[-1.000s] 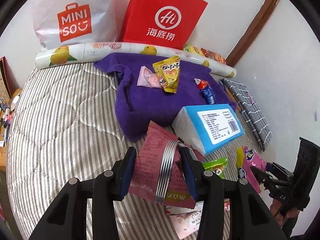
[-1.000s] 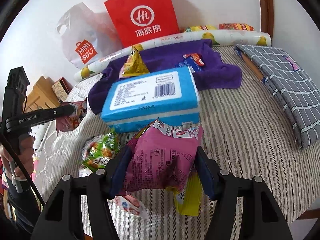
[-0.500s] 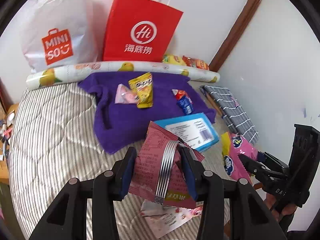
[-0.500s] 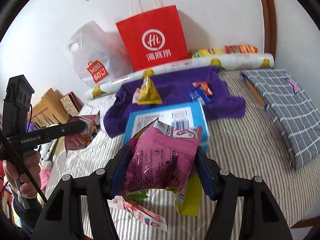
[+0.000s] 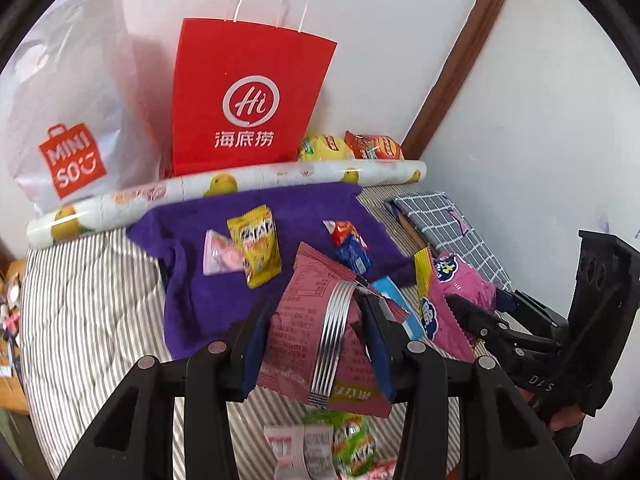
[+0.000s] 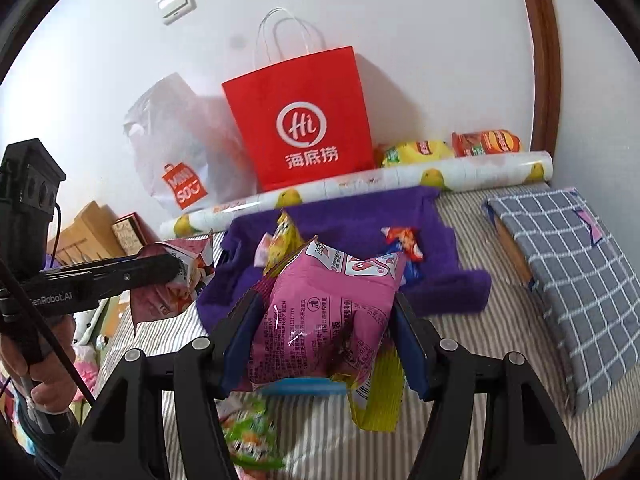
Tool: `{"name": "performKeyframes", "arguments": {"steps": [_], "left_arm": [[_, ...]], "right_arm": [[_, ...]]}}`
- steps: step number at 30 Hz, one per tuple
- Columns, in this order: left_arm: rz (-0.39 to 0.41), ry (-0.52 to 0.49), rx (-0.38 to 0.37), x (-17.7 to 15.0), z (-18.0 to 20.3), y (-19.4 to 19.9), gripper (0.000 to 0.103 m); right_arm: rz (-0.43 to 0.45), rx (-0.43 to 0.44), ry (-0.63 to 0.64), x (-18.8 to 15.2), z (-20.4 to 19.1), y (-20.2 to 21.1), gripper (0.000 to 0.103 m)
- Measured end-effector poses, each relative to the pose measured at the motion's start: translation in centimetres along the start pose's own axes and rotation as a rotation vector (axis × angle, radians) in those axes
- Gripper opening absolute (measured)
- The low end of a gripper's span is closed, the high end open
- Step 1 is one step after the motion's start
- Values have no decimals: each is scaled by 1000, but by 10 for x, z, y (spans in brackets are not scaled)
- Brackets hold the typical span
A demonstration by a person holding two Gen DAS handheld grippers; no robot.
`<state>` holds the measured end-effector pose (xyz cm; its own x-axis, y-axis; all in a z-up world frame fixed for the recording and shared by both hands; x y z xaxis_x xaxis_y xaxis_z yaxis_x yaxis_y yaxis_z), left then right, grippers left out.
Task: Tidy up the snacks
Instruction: 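Carry the pink bag and pink-red wrapper over the purple towel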
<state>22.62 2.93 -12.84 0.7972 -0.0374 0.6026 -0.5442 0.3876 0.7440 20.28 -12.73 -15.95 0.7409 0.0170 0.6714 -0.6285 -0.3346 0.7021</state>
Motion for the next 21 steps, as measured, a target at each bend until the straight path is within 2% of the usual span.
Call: {"name": "performKeyframes", "arguments": {"steps": [12,21], "left_arm": [[-6,10,17,60,-22,-43,43],[-12,46,49,74,-46,-72,43]], "right_arm": [[9,-26,-14,49,30,-54,63],[-8,-6,2,72,35,-95,63]]}}
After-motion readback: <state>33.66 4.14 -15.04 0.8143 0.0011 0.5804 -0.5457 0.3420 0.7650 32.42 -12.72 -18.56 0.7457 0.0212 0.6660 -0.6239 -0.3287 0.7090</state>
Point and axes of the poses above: each gripper's, at about its wrist camera, not at the fingertips, and y roughly against the way its jaws point, z to its right, x to its top, the point moved 7 cm from there along -y, roughly the way its jaws point, and after that the axes turned 3 degrees about -z, right-handed, at the moved point
